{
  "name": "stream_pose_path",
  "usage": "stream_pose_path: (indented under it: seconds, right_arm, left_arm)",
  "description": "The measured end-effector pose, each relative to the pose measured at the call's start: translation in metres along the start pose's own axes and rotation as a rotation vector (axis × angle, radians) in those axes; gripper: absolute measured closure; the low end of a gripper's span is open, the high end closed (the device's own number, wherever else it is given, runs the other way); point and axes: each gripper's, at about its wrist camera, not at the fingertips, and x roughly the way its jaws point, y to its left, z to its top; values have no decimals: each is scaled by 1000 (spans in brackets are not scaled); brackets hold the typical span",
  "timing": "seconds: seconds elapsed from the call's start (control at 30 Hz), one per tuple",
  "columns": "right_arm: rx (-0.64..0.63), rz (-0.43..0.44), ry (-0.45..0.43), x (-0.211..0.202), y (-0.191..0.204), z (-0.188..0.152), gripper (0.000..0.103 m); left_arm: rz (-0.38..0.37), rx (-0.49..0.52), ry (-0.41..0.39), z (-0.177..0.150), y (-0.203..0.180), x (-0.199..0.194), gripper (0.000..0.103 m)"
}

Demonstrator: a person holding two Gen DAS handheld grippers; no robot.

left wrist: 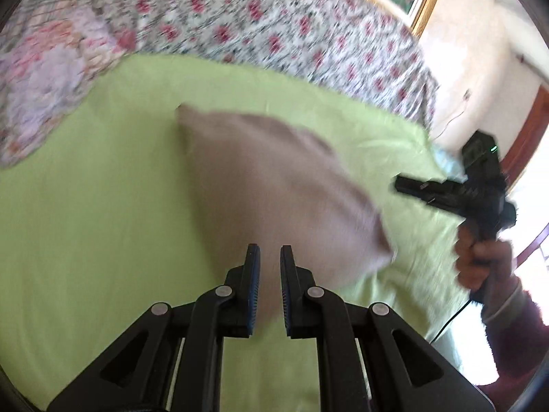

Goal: Fold small clothes

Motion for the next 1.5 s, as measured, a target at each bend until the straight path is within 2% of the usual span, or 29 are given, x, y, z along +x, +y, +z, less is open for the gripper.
stream_pose_path:
  seconds: [0.13,0.2,0.23,0.33,0.37,0.4,0.47,0.6,0.77,0.87,0.93,1.0,1.03,1.07,1.17,1.37,1.5]
  right_arm:
    - [-29,8,46,47,5,23,75]
    - [-43,-7,58,58,1,29,75]
    - [-47,-10,76,67,-2,32,75]
    - [-54,-92,140,91,-17,32,77]
    - [-60,-118,151,97,-22,34,80]
    - [-57,-138,158,104,-30,32,82]
    - [-30,-107,143,110,-39,34,86]
    - [-34,-117,130,107,-36,37,87]
    - [-71,-98,90,70,-13,26,83]
    - [-98,-41,88,44,4,-2,83]
    - [-116,-22,112,32,11,-29,83]
    - [-123,-56,144,34,6,-46,83]
    - [-123,-143,183,41,-4,-55,83]
    - [-119,-187,194,45,-11,-58,87]
    - [-54,-152,156,40,-27,-54,87]
    - [-120,-218,155,30,-21,-61,84]
    - [-90,-206,142,26,-30,-62,84]
  left_arm:
    - [-24,3,-25,40,0,33,93]
    - [-47,2,-8,55,4,52,91]
    - [-26,4,12,58,4,62,90]
    - [35,-3,151,51,12,103,94]
    - [47,-10,164,45,14,109,94]
    - [27,-38,166,38,18,115,95]
    - [21,-72,171,35,19,119,96]
    - [45,-82,159,39,11,112,96]
    - [-27,-83,120,26,13,72,96]
    - [-31,-53,130,3,13,53,95]
    - [-18,-52,165,-14,14,51,94]
    - [19,-61,210,-33,15,57,95]
    - [21,-71,217,-39,17,58,95]
    - [17,-81,218,-44,18,58,95]
    - [32,-90,202,-49,14,55,95]
    - [67,-90,199,-52,12,55,94]
    - [102,-69,209,-53,5,57,94]
